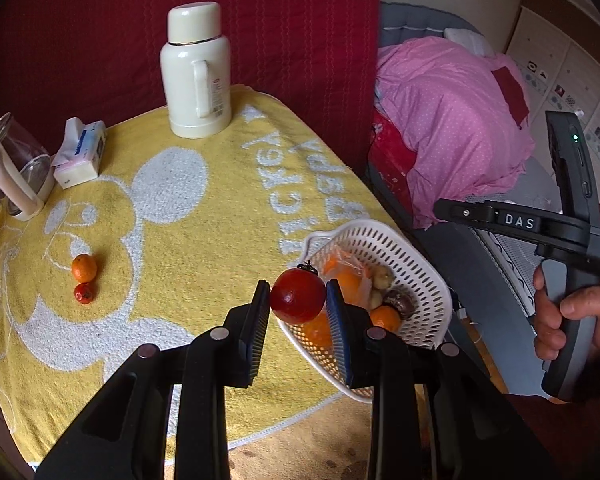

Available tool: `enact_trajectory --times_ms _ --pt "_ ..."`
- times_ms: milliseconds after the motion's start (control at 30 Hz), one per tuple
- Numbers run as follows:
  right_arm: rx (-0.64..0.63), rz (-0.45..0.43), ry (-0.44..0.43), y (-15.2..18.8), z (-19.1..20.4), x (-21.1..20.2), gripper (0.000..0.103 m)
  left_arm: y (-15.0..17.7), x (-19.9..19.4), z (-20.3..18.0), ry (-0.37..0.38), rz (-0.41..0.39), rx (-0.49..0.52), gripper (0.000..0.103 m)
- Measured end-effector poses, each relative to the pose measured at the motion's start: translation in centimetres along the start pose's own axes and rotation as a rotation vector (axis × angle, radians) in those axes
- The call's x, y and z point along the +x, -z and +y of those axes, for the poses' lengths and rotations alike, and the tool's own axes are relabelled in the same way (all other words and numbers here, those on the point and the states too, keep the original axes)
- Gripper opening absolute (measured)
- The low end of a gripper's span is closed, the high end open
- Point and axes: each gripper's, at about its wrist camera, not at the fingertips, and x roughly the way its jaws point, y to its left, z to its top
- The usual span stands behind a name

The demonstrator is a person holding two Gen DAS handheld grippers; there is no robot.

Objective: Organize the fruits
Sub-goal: 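Open the right gripper over the basket while the left gripper releases the tomato inside, then withdraw both open tools from the basket back over the remaining fruit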

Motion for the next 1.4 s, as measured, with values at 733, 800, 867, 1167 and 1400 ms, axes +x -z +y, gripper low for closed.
enact_trajectory --times_ms 733,800,867,1167,1400 --pt "0.005 0.002 -0.042 0.0 -0.1 0.0 0.045 -0.2 -0.5 -0.3 -0.012 -0.002 -0.009 0.061" --pt "-0.003 0.006 -0.048 0.1 0.4 0.2 0.045 0.0 -0.7 0.1 -0.026 -0.003 -0.025 0.068" --pt "-0.011 0.010 -0.052 0.1 0.8 0.4 0.045 0.2 -0.9 0.7 -0.034 -0.007 -0.040 0.069" --pt "-0.039 0.021 -0.065 0.6 3.1 1.2 0.046 1.1 -2.0 3.0 -0.070 -0.017 -0.093 0.076" --pt "-0.050 0.013 -0.073 1.1 5.0 1.5 0.046 2.1 -3.1 5.2 -0.086 -0.029 -0.124 0.079"
